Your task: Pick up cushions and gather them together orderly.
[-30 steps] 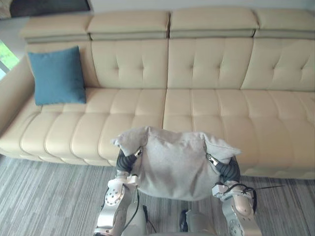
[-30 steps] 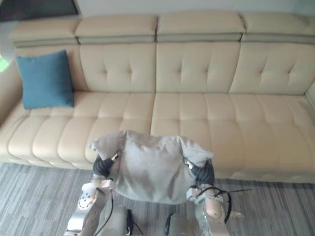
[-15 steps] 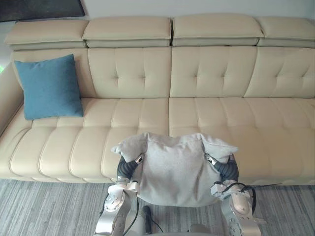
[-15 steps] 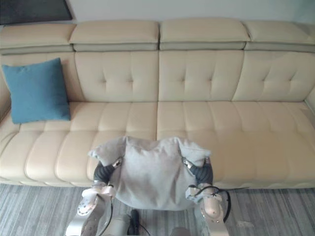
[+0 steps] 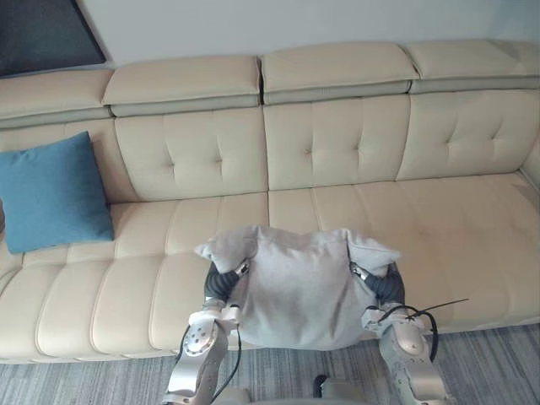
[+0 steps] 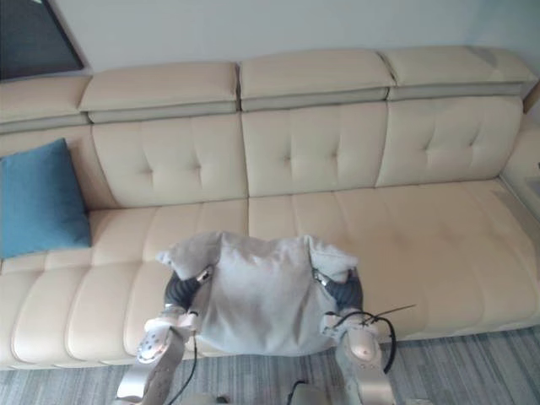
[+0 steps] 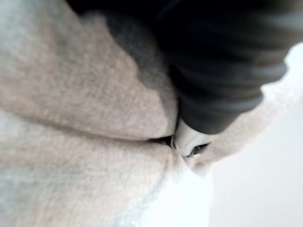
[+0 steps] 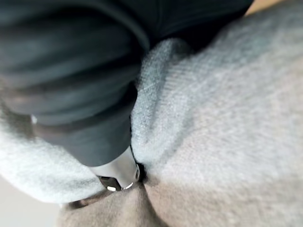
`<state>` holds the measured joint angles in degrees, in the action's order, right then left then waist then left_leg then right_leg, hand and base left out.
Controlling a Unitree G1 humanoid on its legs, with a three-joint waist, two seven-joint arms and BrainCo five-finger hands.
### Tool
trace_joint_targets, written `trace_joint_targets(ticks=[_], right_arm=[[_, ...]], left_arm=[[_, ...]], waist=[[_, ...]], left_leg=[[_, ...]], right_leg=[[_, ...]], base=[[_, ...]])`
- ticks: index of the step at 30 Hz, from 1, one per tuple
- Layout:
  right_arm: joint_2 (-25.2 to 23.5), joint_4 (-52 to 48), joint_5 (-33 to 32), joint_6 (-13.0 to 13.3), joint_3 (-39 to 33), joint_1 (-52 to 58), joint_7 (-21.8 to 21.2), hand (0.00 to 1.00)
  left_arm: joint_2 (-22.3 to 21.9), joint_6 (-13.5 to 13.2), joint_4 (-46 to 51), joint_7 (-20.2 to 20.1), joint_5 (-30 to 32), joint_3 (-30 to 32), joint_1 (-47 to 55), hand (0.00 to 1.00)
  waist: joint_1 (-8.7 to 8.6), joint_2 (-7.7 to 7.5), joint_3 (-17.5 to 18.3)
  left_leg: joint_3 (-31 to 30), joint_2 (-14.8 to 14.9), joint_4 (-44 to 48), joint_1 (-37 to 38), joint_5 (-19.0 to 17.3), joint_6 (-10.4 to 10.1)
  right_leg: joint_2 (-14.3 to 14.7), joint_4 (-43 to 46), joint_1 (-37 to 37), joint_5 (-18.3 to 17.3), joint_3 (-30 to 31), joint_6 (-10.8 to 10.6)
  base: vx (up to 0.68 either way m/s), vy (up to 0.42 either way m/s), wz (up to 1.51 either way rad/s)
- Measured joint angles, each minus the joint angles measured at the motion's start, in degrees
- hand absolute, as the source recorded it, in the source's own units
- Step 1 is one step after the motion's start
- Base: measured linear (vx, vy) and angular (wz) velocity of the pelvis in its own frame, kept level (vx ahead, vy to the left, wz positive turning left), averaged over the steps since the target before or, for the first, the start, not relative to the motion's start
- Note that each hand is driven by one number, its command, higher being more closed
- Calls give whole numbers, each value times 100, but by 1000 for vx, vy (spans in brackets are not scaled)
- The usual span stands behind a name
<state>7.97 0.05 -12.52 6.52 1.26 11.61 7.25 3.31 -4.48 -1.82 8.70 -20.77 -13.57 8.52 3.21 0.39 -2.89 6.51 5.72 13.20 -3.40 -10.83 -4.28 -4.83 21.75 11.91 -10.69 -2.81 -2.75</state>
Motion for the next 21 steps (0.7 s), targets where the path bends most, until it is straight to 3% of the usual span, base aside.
trace_joint_targets(ticks=[2,7,13,21], right_arm=[[-10,-4,3,1,-32,-31,-3,100],[-115,2,137,-30,-44,-379,127,100],[-64,612,637,-31,171,-2246,931,100],[556,1328,1295,-55,371,-4683,1927,100]], left_arm=[[2,18,0,1,67,-5,-40,100],[80,27,-17,271,139,4,-502,100],[567,-31,-727,1090,293,-5,-2194,100],[1033,-355,-1606,1915,255,36,-4621,100]], waist=[[20,-7,7],[26,-21,45],[56,-24,40],[34,-4,-90]], left_leg=[[-145,-65,-181,43,86,-42],[-385,-244,-572,-119,481,70],[-402,-271,-738,-705,887,66],[-335,-235,-917,-1591,1325,-8]], right_leg=[[-41,-37,1,0,-43,0],[-209,-438,9,194,-202,-7],[-226,-742,506,671,-250,13],[-190,-793,1519,1075,-165,124]], base=[[-23,-17,26],[-87,25,31],[-137,7,6],[-138,-17,-6]])
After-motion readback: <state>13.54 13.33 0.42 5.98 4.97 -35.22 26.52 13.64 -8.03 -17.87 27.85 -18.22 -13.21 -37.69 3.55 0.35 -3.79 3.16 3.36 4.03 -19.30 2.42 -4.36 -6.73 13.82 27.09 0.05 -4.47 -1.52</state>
